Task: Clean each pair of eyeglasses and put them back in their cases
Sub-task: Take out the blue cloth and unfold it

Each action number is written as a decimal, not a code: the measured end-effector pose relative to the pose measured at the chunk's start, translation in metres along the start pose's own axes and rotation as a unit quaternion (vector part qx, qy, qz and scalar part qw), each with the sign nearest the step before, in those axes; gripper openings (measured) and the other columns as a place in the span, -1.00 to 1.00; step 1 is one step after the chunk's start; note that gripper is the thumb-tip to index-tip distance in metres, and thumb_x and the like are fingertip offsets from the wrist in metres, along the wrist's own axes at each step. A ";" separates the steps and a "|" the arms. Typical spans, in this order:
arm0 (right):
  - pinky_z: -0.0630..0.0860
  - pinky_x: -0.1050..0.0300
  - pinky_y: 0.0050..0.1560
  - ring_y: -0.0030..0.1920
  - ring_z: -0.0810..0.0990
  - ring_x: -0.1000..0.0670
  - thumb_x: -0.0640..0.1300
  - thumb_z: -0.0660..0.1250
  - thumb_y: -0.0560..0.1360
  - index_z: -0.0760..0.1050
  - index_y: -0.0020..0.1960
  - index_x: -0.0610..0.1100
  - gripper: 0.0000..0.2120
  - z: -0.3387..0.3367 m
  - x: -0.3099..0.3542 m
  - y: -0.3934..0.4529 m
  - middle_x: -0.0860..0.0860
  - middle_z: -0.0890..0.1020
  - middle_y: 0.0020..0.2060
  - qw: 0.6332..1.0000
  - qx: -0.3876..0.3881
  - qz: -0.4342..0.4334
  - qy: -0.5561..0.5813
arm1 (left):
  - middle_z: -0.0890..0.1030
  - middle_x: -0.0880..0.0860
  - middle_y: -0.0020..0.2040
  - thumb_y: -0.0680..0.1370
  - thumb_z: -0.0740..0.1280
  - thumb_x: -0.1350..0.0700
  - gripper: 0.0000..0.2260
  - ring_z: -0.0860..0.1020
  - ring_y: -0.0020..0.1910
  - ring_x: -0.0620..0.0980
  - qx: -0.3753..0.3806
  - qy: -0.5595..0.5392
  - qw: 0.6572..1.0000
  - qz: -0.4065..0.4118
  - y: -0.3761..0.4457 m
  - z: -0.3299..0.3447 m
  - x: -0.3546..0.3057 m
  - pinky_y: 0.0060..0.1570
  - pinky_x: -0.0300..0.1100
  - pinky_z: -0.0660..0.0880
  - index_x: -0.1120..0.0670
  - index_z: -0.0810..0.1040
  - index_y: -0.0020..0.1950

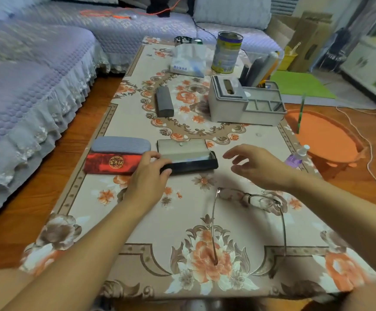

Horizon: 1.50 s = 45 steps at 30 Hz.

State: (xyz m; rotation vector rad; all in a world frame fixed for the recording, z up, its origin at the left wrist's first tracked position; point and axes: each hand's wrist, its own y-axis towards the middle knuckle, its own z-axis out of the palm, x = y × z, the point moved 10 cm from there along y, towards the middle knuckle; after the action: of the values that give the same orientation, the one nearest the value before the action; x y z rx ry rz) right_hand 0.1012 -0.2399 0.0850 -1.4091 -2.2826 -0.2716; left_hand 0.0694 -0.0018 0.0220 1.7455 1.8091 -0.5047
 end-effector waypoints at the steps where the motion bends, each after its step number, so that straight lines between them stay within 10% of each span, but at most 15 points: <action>1: 0.55 0.02 0.20 0.11 0.60 0.03 -0.23 0.34 0.60 0.57 0.27 -0.07 -0.73 -0.004 -0.004 0.002 0.07 0.60 0.17 1.000 -0.018 0.017 0.012 | 0.40 0.00 0.36 0.65 0.34 0.12 -0.76 0.53 0.19 0.06 -0.010 -0.001 1.000 0.004 -0.001 -0.001 0.000 0.11 -0.22 0.38 0.05 0.63 0.31; 8: 0.40 0.27 -0.15 -0.19 0.50 0.09 -0.21 0.38 0.57 0.71 0.04 -0.09 -0.86 -0.001 0.029 0.022 0.16 0.53 -0.22 0.997 -0.046 -0.044 -0.048 | 0.46 0.11 0.34 0.54 0.45 0.28 -0.88 0.58 0.14 0.15 -0.052 0.036 0.994 0.091 -0.024 0.006 -0.009 -0.04 0.03 0.62 0.16 0.70 0.06; 15: 0.47 0.03 -0.26 -0.13 0.56 -0.16 -0.28 0.31 0.50 0.63 -0.03 -0.15 -0.86 0.052 0.047 0.055 -0.04 0.50 -0.20 0.925 0.018 -0.136 -0.355 | 0.50 0.16 0.20 0.53 0.44 0.34 -0.80 0.59 0.02 0.12 -0.091 -0.007 0.991 0.102 -0.021 0.004 -0.003 0.00 0.00 0.64 0.18 0.70 0.13; 20: 0.44 0.07 -0.20 -0.05 0.59 -0.13 -0.26 0.25 0.54 0.60 0.05 -0.16 -0.82 0.067 0.035 0.067 -0.05 0.58 -0.06 0.914 0.106 -0.114 -0.374 | 0.50 0.13 0.20 0.55 0.44 0.30 -0.79 0.58 0.07 0.09 -0.101 -0.014 0.990 0.100 -0.019 0.004 -0.001 0.10 -0.09 0.60 0.15 0.70 0.18; 24: 0.57 -0.04 -0.08 -0.06 0.58 -0.14 -0.13 0.30 0.53 0.58 -0.07 -0.12 -0.90 0.041 0.029 0.075 -0.03 0.56 -0.09 0.960 0.080 -0.055 -0.263 | 0.49 0.11 0.19 0.56 0.43 0.30 -0.77 0.55 0.08 0.08 -0.102 -0.003 0.989 0.103 -0.021 0.004 -0.002 0.08 -0.02 0.62 0.14 0.69 0.20; 27: 0.60 -0.07 -0.05 -0.11 0.60 -0.12 -0.22 0.32 0.53 0.51 -0.17 -0.20 -0.90 -0.004 0.030 0.070 -0.09 0.59 -0.17 0.997 0.018 0.059 0.035 | 0.46 0.09 0.24 0.58 0.39 0.28 -0.75 0.49 0.17 0.05 -0.103 -0.018 0.990 0.095 -0.023 -0.005 -0.013 0.15 0.00 0.59 0.11 0.67 0.23; 31: 0.62 0.03 -0.24 -0.33 0.60 -0.09 -0.43 0.18 0.54 0.36 -0.29 -0.20 -0.73 -0.021 0.065 0.038 -0.10 0.56 -0.40 0.899 0.052 0.123 0.418 | 0.47 -0.02 0.24 0.60 0.38 0.16 -0.78 0.44 0.25 -0.13 -0.179 -0.135 0.968 0.111 -0.035 -0.069 -0.054 0.25 -0.30 0.42 0.02 0.67 0.22; 37: 0.56 0.09 -0.36 -0.41 0.55 -0.07 -0.31 0.35 0.55 0.48 -0.13 -0.18 -0.89 0.004 0.111 -0.001 -0.21 0.56 -0.32 0.842 0.088 0.112 0.521 | 0.55 -0.21 0.18 0.48 0.51 -0.05 -0.64 0.48 0.25 -0.26 -0.054 -0.242 0.956 0.155 -0.075 -0.100 -0.072 0.19 -0.50 0.33 -0.13 0.59 0.26; 45: 0.51 0.19 -0.37 -0.43 0.49 0.04 -0.22 0.36 0.56 0.55 -0.09 -0.16 -0.95 0.048 0.145 -0.023 -0.06 0.45 -0.42 0.770 0.133 0.108 0.614 | 0.63 -0.18 0.05 0.46 0.50 0.01 -0.73 0.61 0.09 -0.10 -0.039 -0.254 0.953 0.163 -0.084 -0.102 -0.075 0.09 -0.27 0.51 -0.15 0.61 0.14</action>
State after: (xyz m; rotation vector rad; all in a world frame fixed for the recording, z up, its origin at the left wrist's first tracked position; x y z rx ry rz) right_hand 0.0128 -0.1163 0.1116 -0.8560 -0.9992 -0.5567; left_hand -0.0293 -0.0027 0.1381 1.6280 1.1448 -0.6605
